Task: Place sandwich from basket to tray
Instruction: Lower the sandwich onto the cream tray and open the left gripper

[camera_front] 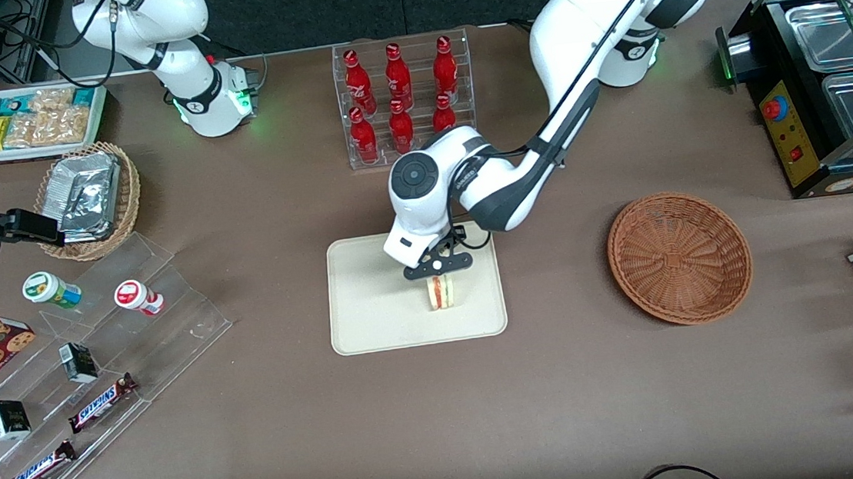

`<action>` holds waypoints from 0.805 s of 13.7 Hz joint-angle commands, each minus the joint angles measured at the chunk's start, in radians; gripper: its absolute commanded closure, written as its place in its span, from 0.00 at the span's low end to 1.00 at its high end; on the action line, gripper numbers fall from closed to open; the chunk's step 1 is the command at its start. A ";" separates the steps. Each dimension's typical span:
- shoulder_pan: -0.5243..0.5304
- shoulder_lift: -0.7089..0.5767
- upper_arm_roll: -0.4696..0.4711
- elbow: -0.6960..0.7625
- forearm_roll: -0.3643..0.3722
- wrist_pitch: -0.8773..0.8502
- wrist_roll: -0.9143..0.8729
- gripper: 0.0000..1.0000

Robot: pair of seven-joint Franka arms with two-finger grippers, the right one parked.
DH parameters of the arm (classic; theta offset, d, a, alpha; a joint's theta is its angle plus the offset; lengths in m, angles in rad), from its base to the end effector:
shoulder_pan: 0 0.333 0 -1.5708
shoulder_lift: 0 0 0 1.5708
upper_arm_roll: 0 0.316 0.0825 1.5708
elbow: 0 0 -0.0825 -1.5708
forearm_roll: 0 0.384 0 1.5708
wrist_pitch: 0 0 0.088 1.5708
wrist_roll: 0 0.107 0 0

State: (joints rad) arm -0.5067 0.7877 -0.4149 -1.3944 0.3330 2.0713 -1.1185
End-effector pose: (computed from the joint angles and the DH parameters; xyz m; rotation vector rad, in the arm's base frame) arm 0.4982 -0.5268 0.2610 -3.1023 -0.2080 0.0388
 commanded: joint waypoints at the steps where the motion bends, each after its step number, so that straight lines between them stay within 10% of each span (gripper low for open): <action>1: -0.024 0.039 0.013 0.048 0.029 0.000 -0.035 0.86; 2: -0.024 0.041 0.013 0.048 0.029 0.001 -0.032 0.72; 4: -0.024 0.042 0.013 0.046 0.032 0.004 -0.021 0.01; 11: -0.009 -0.079 0.011 0.048 0.037 -0.115 -0.046 0.00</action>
State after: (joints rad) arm -0.5115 0.7860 -0.4116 -1.3401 0.3595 2.0332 -1.1342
